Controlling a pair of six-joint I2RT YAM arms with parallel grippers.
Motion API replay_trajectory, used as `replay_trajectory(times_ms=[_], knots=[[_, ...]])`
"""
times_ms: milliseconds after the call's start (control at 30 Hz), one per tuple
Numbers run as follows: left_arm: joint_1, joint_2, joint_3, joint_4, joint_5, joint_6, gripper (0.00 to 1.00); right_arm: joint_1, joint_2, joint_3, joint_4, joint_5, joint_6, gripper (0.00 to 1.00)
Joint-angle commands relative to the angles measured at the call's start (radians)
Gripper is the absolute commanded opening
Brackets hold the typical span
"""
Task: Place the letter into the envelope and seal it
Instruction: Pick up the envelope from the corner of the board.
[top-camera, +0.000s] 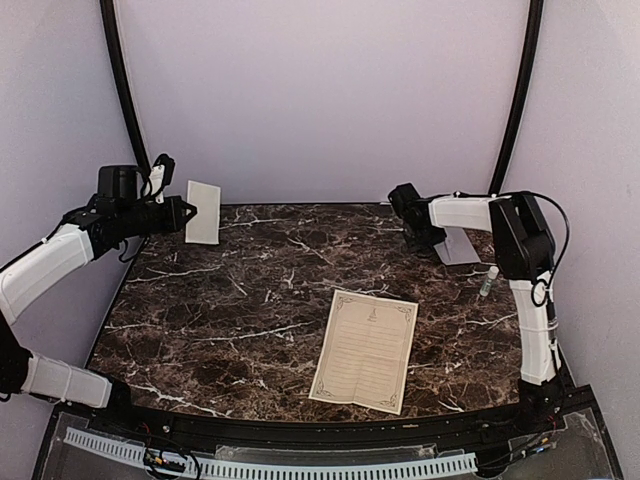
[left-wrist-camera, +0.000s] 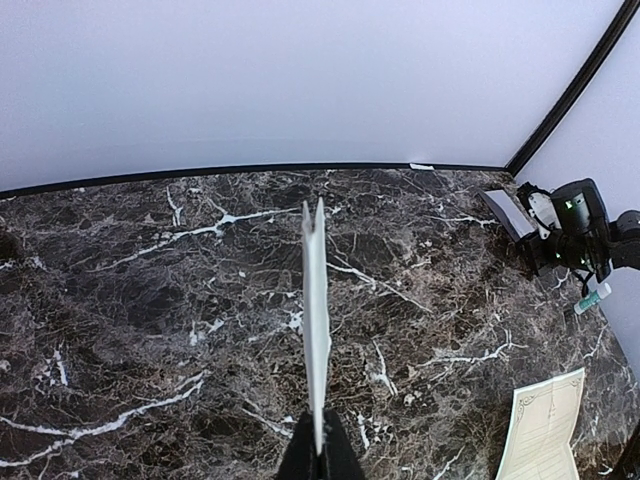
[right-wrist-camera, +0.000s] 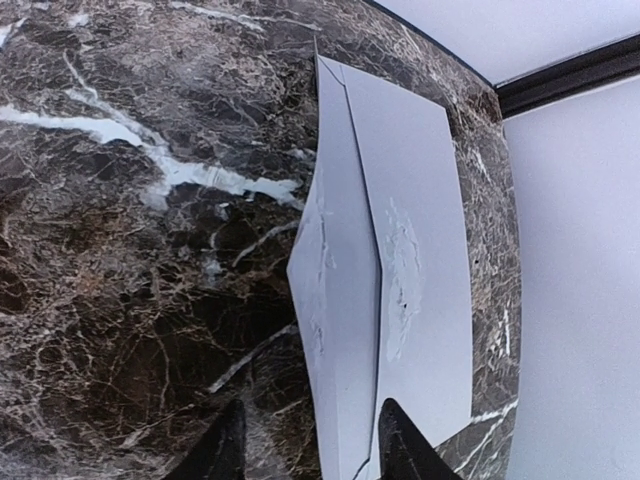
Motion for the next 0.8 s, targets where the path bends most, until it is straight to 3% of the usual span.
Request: replay_trajectory(times_ms=[0, 167, 367, 567, 767], knots=[[0.004, 0.003, -0.004, 0.002, 0.002, 0.013, 0.00, -0.026, 0.009, 0.005, 0.067, 0.024, -0.021, 0.38], [0.004, 0.018, -0.006, 0.001, 0.000, 0.012, 0.00, -0.035, 0.044, 0.027, 0.090, -0.008, -0.053, 0.27], [0.004, 0.025, -0.011, 0.005, -0.003, 0.015, 0.00, -0.043, 0.093, 0.088, 0.086, -0.029, -0.071, 0.23], [0.004, 0.038, -0.008, 0.001, -0.011, 0.018, 0.00, -0.047, 0.099, 0.110, 0.075, -0.014, -0.073, 0.00], [0.004, 0.041, -0.009, 0.002, -0.005, 0.018, 0.00, -0.055, 0.056, 0.095, 0.097, -0.028, -0.093, 0.00]])
